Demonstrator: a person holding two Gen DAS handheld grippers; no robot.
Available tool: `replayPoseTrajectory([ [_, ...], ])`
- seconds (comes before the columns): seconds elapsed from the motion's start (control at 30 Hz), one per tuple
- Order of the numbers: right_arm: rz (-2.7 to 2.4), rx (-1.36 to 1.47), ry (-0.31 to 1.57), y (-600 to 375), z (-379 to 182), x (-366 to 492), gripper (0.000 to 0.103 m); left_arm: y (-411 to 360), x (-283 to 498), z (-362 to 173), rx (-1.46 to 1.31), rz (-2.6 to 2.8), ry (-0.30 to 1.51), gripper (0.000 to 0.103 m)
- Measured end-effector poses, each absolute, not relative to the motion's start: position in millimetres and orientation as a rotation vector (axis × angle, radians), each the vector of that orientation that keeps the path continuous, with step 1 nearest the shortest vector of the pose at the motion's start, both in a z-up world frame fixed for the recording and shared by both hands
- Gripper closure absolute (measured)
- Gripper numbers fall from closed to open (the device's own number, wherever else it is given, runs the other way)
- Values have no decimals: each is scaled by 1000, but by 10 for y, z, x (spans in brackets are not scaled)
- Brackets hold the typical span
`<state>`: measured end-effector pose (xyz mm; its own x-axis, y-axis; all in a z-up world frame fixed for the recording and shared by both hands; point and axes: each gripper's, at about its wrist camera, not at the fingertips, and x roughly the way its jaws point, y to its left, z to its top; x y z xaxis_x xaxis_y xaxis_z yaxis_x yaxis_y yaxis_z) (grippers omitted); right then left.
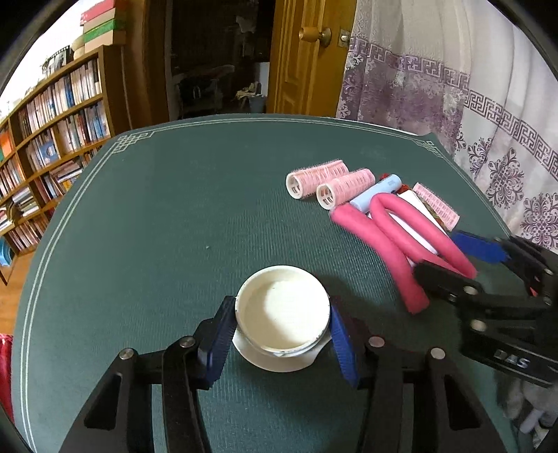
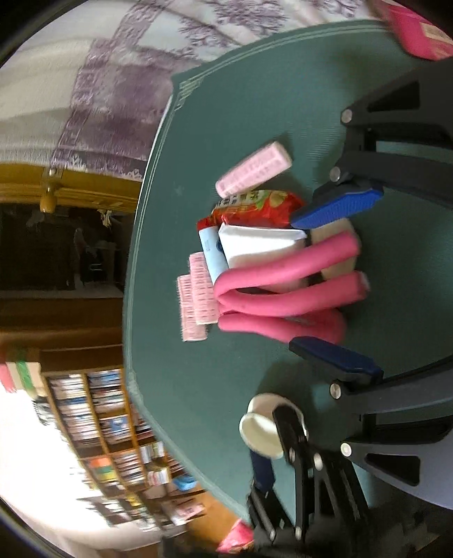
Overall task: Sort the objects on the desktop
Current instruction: 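Grasp the white cup with the left tool while the right tool grasps a pink foam roller, then lift the white cup and pink foam roller and carry them to the tin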
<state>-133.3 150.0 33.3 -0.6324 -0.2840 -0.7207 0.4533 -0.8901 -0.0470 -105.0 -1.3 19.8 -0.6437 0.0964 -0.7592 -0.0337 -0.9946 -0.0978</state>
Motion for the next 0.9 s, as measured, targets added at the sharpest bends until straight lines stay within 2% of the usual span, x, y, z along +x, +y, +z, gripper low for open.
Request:
replayPoseTrajectory([
  [0.1,-2511,1078,393,1463,247,-1422,36,11,-1095,160,-1299,2774,-120,49],
  [0.23,-2531,1088,378,1531,269,-1423,57,-5,-1090,167,-1294,2773,-129,49],
  [0.3,-2530,1097,336,1599,301,-1400,60,-7,-1074,172,-1293,2772,-135,49],
  [0.37,-2525,1094,287,1672,353,-1348,70,7,-1075,177,-1290,2771,-133,49],
  [0.9,-2507,1115,-30,2327,494,-505,71,290,-673,356,-1233,2729,-133,49],
])
